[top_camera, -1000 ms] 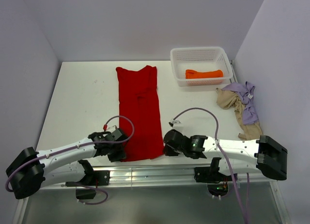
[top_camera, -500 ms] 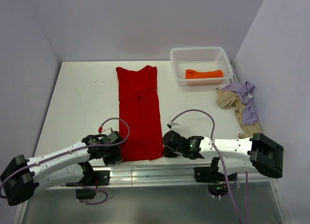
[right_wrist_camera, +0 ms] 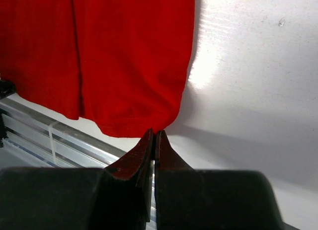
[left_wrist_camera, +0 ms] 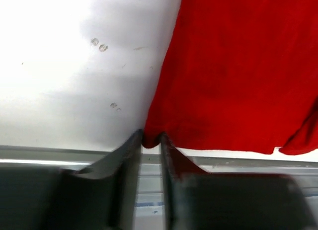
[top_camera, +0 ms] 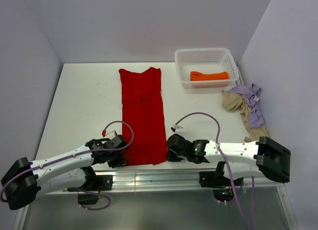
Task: Roll the t-shirts
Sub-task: Fold the tshirt
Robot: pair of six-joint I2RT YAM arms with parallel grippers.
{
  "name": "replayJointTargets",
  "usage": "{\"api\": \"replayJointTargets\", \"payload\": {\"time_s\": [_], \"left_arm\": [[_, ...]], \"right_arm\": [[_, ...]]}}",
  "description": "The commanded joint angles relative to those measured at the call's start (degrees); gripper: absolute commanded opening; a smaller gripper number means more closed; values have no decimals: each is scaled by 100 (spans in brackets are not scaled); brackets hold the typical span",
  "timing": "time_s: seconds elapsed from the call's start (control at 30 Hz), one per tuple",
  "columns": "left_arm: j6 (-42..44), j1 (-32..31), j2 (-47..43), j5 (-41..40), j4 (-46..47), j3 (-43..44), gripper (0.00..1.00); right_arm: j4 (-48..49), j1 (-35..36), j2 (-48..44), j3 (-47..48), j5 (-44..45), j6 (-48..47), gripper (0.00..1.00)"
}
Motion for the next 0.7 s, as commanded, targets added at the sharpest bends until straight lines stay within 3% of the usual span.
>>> {"api": "replayJointTargets", "payload": {"time_s": [0.0,0.03,0.07,0.67], "left_arm": [[-19,-26,85,-162,246,-76,23],[-10,-26,146,-162,246,-58,7],[8,-26,173,-188,220,-41,1],[456,158,24,75,35,689,0]], "right_arm": [[167,40,37,-24,22,19,0],[158,49,63,-6,21,19,0],[123,58,72,3,30,10,0],[-597,41,-271,644,171,-279,0]]}}
